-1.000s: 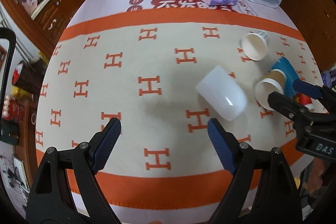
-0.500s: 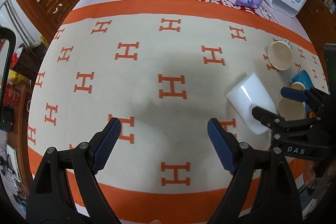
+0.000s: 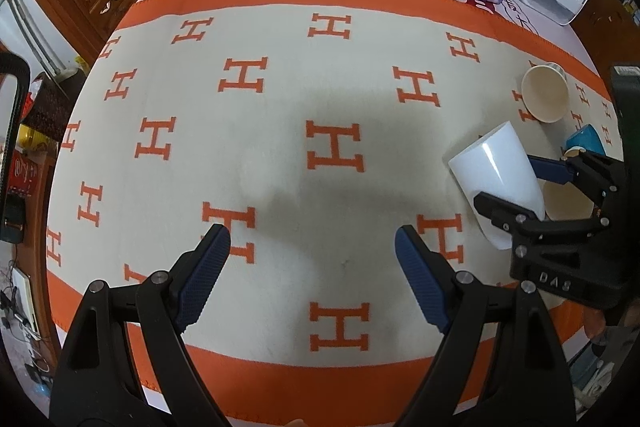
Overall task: Flip cup upside down
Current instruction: 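Move the right tool toward the white plastic cup and close around it, then lift the white cup with the right tool and rotate it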
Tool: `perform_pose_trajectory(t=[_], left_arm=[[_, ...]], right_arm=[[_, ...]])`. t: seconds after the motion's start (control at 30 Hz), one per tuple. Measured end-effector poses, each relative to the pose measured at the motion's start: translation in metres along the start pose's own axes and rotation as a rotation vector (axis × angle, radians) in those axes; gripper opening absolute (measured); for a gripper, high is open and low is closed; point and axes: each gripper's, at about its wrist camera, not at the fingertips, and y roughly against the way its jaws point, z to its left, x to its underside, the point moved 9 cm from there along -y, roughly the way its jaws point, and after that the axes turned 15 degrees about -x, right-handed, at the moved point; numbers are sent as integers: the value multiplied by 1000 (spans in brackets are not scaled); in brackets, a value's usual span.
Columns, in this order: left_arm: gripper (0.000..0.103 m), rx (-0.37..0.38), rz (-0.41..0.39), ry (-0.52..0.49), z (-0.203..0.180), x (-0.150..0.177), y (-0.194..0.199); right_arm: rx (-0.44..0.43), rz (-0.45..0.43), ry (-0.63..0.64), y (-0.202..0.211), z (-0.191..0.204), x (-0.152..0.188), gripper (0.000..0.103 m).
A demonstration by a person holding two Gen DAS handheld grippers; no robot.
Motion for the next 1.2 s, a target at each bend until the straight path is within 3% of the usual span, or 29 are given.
perform_pose_trajectory(t=[0.3, 0.53, 0.8, 0.9, 1.1, 1.2], left_arm=[[83, -10, -23, -12, -6, 23, 28], [83, -8, -2, -21, -33, 76, 50], [83, -1, 38, -3, -73, 141, 61], [83, -4, 42, 22, -80, 158, 65], [83, -13, 54, 67, -81, 178, 68], [83, -18, 53, 73, -78, 179, 70]], right_arm=[[-61, 4, 255, 45, 32, 35, 66], [-82, 84, 526, 66, 47, 107, 66], [-38, 188, 818, 55, 50, 186, 67], [-31, 174, 882, 53, 48, 198, 67], [-50, 176, 881, 56, 45, 207, 69], [-55, 151, 885, 59, 49, 196, 80]])
